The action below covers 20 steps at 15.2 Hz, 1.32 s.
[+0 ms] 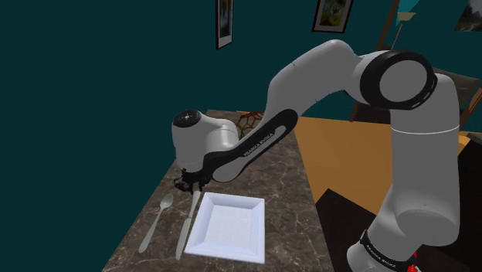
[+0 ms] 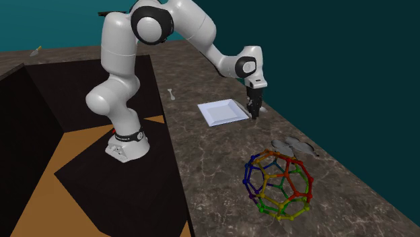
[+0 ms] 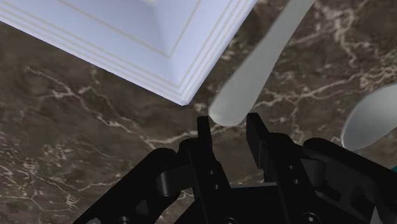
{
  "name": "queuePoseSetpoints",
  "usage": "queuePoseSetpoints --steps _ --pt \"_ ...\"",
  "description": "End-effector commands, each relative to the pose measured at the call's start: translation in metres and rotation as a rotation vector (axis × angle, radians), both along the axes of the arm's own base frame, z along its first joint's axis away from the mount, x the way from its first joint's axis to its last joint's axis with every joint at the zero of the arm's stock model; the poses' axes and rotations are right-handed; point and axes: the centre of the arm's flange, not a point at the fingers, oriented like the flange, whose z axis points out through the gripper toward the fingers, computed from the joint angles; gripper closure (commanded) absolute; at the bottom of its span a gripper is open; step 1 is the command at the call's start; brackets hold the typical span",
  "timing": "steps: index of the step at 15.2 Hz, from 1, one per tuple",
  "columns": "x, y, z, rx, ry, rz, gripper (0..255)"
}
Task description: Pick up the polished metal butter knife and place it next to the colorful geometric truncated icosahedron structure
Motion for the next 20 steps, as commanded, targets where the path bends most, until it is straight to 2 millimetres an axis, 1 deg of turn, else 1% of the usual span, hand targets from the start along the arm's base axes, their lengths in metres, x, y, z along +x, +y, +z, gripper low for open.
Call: queuePoseSetpoints --steps 1,20 --pt "0.0 -0.001 0.01 -0.001 0.001 0.0 255" --pt "0.0 -0.001 0.111 -0.001 0.001 0.0 255"
